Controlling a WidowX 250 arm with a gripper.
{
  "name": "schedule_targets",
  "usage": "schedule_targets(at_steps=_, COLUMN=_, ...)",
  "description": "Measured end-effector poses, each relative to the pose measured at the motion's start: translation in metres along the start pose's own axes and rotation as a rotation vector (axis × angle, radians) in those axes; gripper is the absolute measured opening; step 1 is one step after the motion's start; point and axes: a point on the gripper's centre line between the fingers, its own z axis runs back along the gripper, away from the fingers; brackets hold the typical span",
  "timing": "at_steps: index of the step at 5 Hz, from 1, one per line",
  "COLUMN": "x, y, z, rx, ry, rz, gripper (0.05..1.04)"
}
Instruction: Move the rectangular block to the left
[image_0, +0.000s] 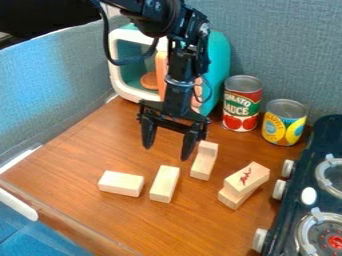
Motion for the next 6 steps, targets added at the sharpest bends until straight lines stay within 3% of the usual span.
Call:
schedule_targets(at_steps=1, x=-0.002, y=-0.001, z=-0.014, rx=0.009, ry=0.039, rz=0.001, gripper=1.001)
schedule_targets(at_steps=2, x=-0.006, y=0.0, z=-0.017, rx=0.048, ry=0.065, rz=0.04, gripper=1.001)
schedule_targets(at_steps=3, x=-0.01, y=-0.004, z=-0.019, rx=0.165, ry=0.123, rz=0.057, gripper=1.001)
schedule_targets(at_steps=5, x=-0.01, y=-0.006, z=-0.023, rx=0.162, ry=0.106, rz=0.065, gripper=1.001)
schedule_targets(at_steps=6, x=-0.018, y=-0.012, z=-0.033, rx=0.122, ry=0.122, rz=0.04, gripper=1.001)
